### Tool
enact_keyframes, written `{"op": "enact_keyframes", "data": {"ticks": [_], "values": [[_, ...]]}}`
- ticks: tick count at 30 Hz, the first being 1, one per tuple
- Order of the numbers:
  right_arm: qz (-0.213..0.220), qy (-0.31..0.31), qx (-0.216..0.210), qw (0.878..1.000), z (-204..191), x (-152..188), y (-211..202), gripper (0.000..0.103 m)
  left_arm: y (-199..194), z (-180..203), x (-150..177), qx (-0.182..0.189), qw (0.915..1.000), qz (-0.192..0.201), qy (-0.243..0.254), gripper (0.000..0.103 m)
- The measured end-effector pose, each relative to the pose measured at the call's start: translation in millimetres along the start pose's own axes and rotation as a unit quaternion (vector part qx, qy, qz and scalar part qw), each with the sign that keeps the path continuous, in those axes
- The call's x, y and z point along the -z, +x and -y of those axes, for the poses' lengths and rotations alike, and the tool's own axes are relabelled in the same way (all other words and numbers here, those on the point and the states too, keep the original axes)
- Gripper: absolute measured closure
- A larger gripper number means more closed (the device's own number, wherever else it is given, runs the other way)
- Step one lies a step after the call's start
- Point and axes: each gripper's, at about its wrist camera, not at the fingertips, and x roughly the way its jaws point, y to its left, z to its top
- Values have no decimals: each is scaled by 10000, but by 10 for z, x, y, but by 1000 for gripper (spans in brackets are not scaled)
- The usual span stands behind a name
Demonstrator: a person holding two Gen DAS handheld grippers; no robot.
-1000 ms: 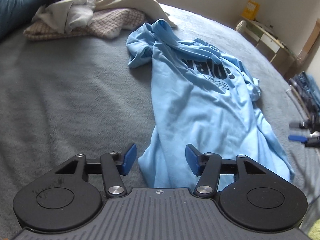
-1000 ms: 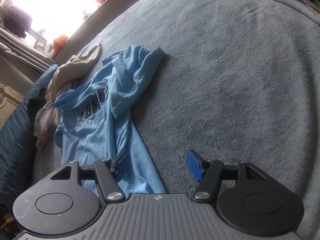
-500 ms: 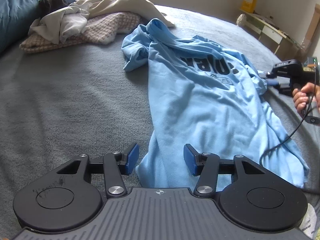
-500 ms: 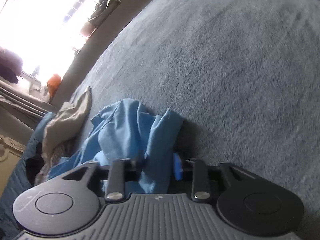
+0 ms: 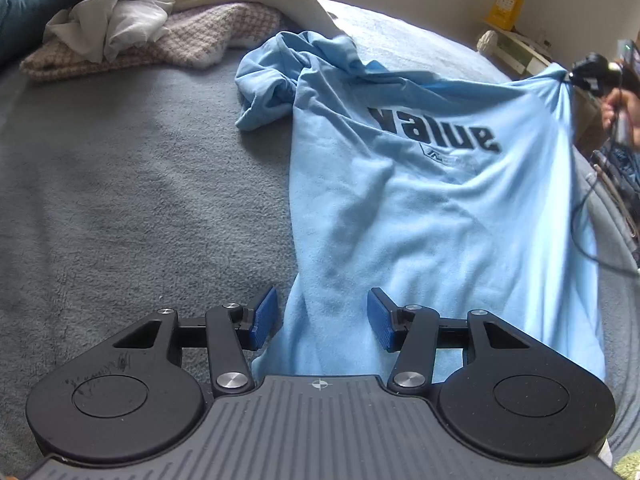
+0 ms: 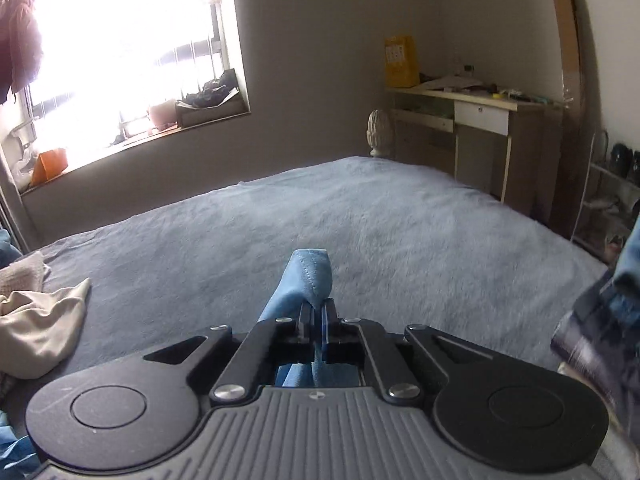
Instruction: Fold clothes
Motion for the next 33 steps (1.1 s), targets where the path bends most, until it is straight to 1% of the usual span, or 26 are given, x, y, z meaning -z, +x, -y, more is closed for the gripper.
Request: {"op": "enact_keyframes", "data": {"ticks": [2,3,5,6,7,8,9,10,12,14,16,18,19,20,21,22,23,24,25,26,28,29,30,31,32,33], "values": [[-179,-276,258,9991,-51,53,187,99,11,12,2,-26,10000,-17,42,52],[-510,-355,285,9977,-51,117,353,97,13,16,6,-34,10000,-22,69,52],[-1273,-430,648,9888,-12,315,642,85,17,24,14,-46,9999,-34,118,51],[-1576,-418,881,9827,26,418,750,69,19,30,18,-44,9999,-39,134,51],[-1644,-267,1056,9804,106,490,761,59,21,34,22,-37,9999,-41,148,50],[-1669,-91,1218,9784,195,555,754,56,23,35,25,-23,9999,-37,160,49],[-1693,84,1379,9758,283,621,747,54,24,35,27,-8,9998,-33,170,49],[-1605,366,1429,9759,400,639,688,54,25,32,28,9,9998,-29,178,48],[-1235,917,1414,9779,599,595,476,54,27,25,31,48,9998,-11,175,48],[-739,1068,1317,9827,628,513,207,54,29,16,37,92,9998,14,155,47],[-376,829,952,9913,471,407,-23,53,28,3,50,146,9998,54,102,47],[-242,216,212,9992,24,332,-224,53,31,-5,58,207,9997,85,83,47],[-180,-102,-170,9996,-209,296,-324,53,33,-6,63,238,9996,96,87,48],[-185,-528,-676,9961,-519,299,-427,53,34,-7,70,272,9995,106,86,48],[-248,-1010,-1226,9870,-873,341,-532,53,37,-7,78,318,9994,110,71,48],[-318,-1494,-1774,9722,-1232,390,-637,52,41,-4,86,379,9992,113,45,48],[-432,-1990,-2352,9504,-1605,482,-757,52,44,0,97,433,9990,120,25,48],[-546,-2453,-2884,9239,-1974,592,-888,52,47,8,113,480,9988,132,12,48],[-628,-2878,-3327,8959,-2328,729,-1021,51,47,14,128,523,9985,147,1,48],[-690,-3266,-3663,8686,-2665,886,-1136,50,46,17,142,563,9983,166,-10,48],[-842,-3953,-4014,8219,-3324,1249,-1311,40,43,12,168,668,9976,184,-74,48],[-906,-4284,-4076,8013,-3633,1452,-1372,39,43,4,176,733,9970,186,-136,48],[-946,-4565,-4072,7854,-3876,1646,-1409,39,42,-6,183,817,9963,180,-210,48],[-1009,-4809,-4013,7730,-4075,1823,-1425,39,42,-12,190,917,9953,167,-273,48],[-1089,-5018,-3911,7638,-4246,1974,-1398,39,43,-14,198,1021,9941,153,-322,48],[-1128,-5170,-3778,7597,-4379,2096,-1341,39,46,-15,206,1131,9928,133,-365,48]]}}
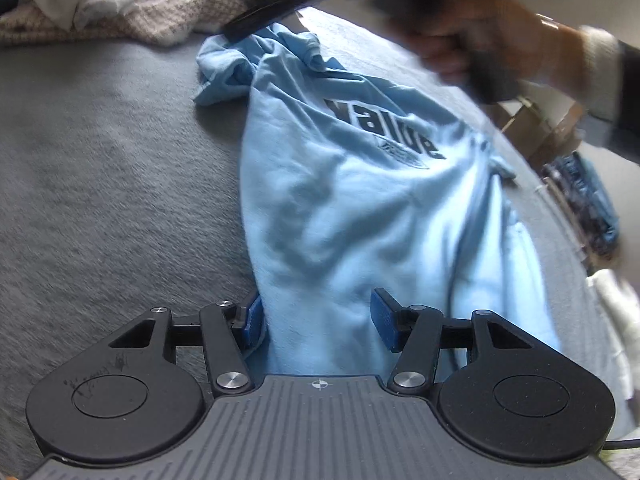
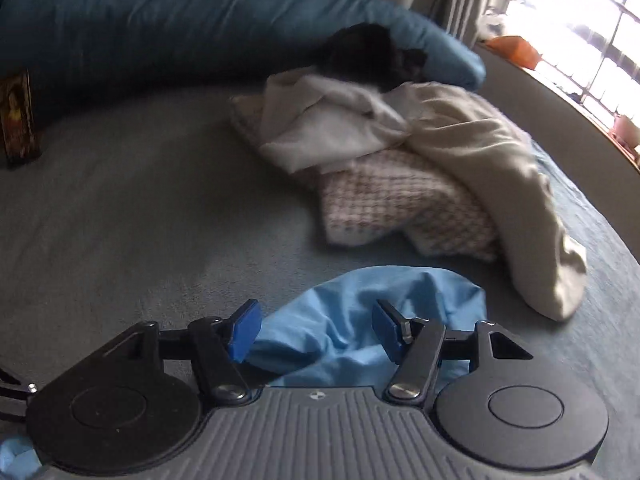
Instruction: Fold clothes
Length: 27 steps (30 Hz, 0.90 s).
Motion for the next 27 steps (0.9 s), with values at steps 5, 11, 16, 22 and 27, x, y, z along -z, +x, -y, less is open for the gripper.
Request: {"op": "enact_keyframes", "data": {"ticks": [5,11,16,22,27], "values": [[-797,766,200,9937,219,78,449,70,69,58,74,546,9984,-134,-46,49],[704,2839,-645,9541,973,104,-210,97,144,115,129,917,9957,-153,-11,49],[1856,3999,-1541,8842,1292,157,-341,97,121,92,137,978,9949,-147,-180,49],[997,4420,-1673,8756,1168,136,146,94,99,106,151,864,9959,-196,-193,47],[1019,4573,-1622,8684,1253,385,-170,82,79,93,137,844,9957,-228,-294,43]]}}
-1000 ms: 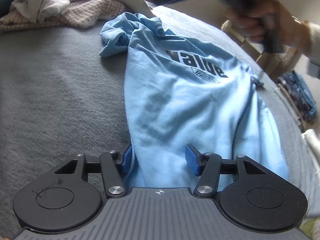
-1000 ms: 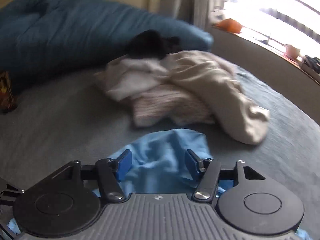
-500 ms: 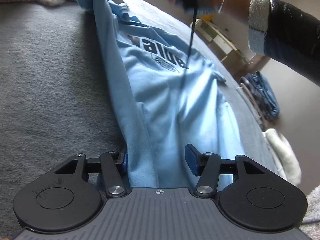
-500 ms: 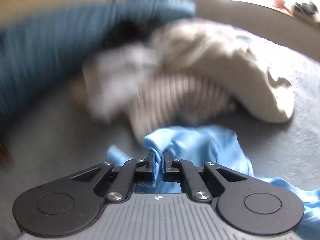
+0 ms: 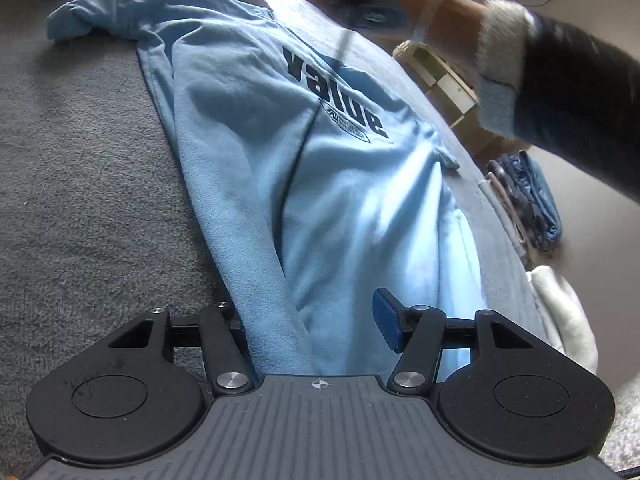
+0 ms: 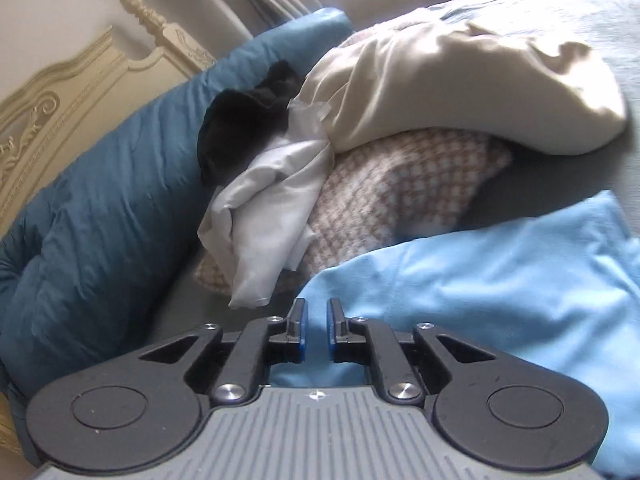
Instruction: Fold clothes
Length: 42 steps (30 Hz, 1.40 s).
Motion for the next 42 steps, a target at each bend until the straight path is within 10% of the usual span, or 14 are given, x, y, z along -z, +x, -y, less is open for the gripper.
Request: {"op": "enact_keyframes", "data": {"ticks": [14,21,30,42], "values": [[1223,553,-341,9904,515,856,-2696,69,-268,2,-4,-81,9995,206,-234,26],[1816,1331,745,9715,927,1886,-3691,55,-371,154,-16,348,9988,300,-171,16],[1272,2756,1763,9364,1781,2876,-3579,55,-445,250,-31,597,9967,372,-406,13],[208,2345,1500,9602,1539,3254,-3119,68,-651,-175,-47,-709,9893,560,-1147,16]]}}
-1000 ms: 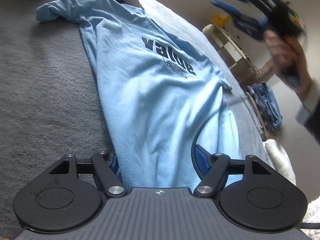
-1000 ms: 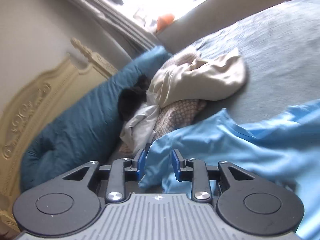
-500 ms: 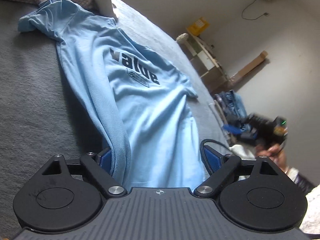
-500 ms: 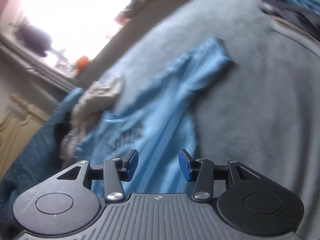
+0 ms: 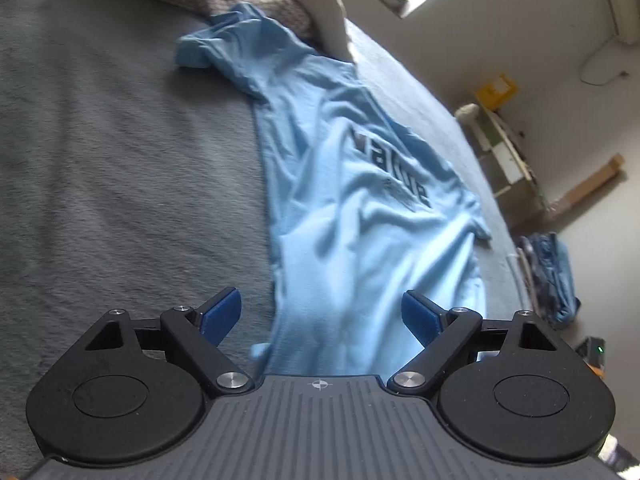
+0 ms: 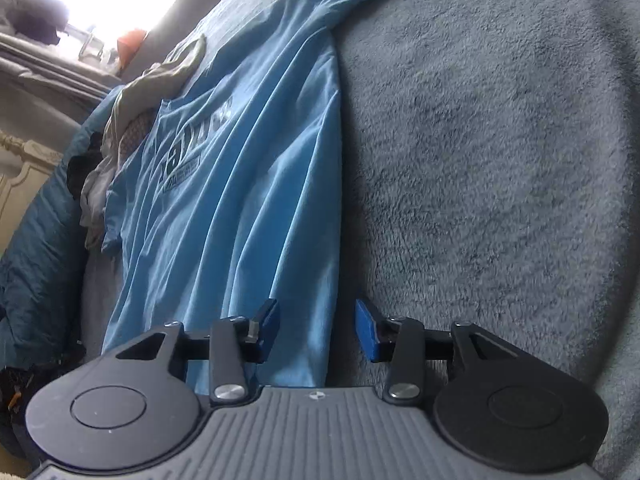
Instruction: Fold clothes
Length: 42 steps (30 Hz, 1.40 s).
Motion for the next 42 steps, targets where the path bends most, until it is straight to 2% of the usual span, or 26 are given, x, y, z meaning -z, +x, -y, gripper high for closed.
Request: {"op": "enact_keyframes", "data": {"ticks": [1,3,6,8,11,14,17,20,21,23,25,26,29,31,32,33,34,35,37,39,42], "values": [[-80,-105,67,9999,-22,57,2,83,-7,-23,2,-60,10000,16,-25,16],[-204,-337,249,9989,-70,172,8,100,-15,-48,7,-157,9999,49,-38,17],[55,-799,482,9956,-204,237,-143,101,-64,-72,17,-289,9995,137,-3,17],[455,-974,591,9924,-251,181,-397,101,-142,-102,14,-324,9992,250,-15,17],[999,-913,739,9880,-186,-18,-845,101,-275,-148,4,-403,9981,457,-46,19],[1325,-917,1240,9791,-71,-208,-1129,101,-355,-177,12,-406,9977,533,-50,22],[1535,-803,1765,9689,96,-333,-1218,101,-345,-165,46,-394,9981,469,40,24],[1408,-382,2305,9621,358,-428,-1049,100,-262,-120,89,-395,9986,275,209,25],[1350,-359,2586,9558,406,-434,-962,99,-237,-103,104,-399,9986,216,271,27],[1321,-369,3249,9357,440,-427,-837,98,-196,-54,128,-413,9980,115,464,28],[1399,-423,3704,9173,446,-410,-777,97,-171,-9,156,-380,9970,36,673,29],[1542,-412,3748,9133,420,-392,-801,95,-162,13,172,-355,9963,1,777,29],[2066,-782,3351,9159,156,-311,-910,91,-131,80,223,-266,9935,-115,1097,31],[2317,-1285,2939,9184,-104,-251,-938,81,-94,140,277,-160,9902,-234,1366,31],[2326,-1682,2635,9210,-268,-229,-896,77,-70,171,309,-115,9879,-296,1519,31],[2214,-2126,2247,9248,-449,-180,-832,69,-45,201,338,-88,9856,-350,1652,31],[2073,-2571,1838,9258,-634,-125,-765,62,-16,227,364,-82,9836,-392,1759,31],[1866,-2998,1421,9247,-797,-58,-677,59,13,254,390,-77,9815,-434,1865,32],[1306,-3888,696,9094,-1163,183,-427,53,67,270,412,-46,9801,-499,1921,37],[752,-4684,111,8802,-1490,436,-163,53,120,252,399,-33,9822,-568,1788,46],[26,-5513,-300,8338,-1830,840,270,53,186,220,369,28,9857,-672,1543,56]]}}
